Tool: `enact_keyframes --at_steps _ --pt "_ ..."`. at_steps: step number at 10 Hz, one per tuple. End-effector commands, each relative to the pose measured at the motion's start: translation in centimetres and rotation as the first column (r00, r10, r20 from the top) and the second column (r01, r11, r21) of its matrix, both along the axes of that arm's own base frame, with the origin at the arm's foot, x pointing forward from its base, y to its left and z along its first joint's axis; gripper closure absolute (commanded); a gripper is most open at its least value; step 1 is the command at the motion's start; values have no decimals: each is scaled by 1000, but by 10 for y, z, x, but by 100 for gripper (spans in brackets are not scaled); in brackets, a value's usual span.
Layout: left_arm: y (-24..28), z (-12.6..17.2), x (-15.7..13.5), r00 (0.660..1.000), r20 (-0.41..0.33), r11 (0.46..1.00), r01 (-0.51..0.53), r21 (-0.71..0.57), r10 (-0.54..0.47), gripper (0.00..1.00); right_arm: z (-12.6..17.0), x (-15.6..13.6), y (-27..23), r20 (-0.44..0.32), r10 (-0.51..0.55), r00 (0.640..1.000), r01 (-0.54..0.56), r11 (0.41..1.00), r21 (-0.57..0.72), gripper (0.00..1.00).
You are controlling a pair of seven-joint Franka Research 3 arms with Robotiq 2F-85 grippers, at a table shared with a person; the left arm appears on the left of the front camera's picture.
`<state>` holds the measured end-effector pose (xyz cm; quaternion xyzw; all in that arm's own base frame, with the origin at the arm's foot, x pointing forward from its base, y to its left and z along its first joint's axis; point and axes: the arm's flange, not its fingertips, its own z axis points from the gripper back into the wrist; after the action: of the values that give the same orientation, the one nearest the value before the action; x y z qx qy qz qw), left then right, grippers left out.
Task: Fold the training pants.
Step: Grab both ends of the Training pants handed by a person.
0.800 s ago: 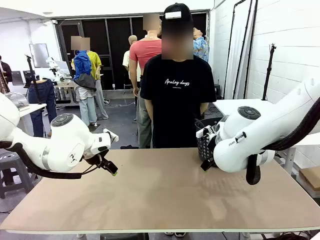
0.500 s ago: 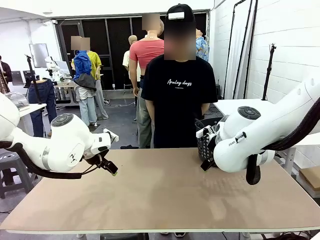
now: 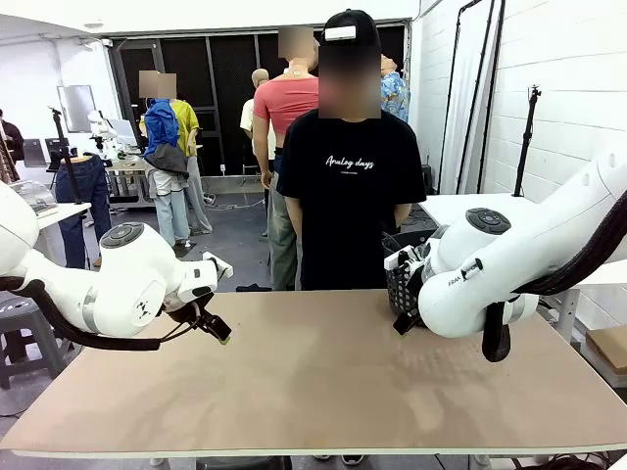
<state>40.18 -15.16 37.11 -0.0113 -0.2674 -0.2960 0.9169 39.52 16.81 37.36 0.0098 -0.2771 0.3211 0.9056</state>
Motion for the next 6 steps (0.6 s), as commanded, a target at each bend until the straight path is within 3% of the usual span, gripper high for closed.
enact_keyframes --at_steps 1,6 --pt "1 0 0 1000 0 1000 -2 0 2 0 0 0 0 0 0 1000 0 1000 1 0" --pt "1 0 0 1000 0 1000 -2 0 2 0 0 0 0 0 0 1000 0 1000 1 0"
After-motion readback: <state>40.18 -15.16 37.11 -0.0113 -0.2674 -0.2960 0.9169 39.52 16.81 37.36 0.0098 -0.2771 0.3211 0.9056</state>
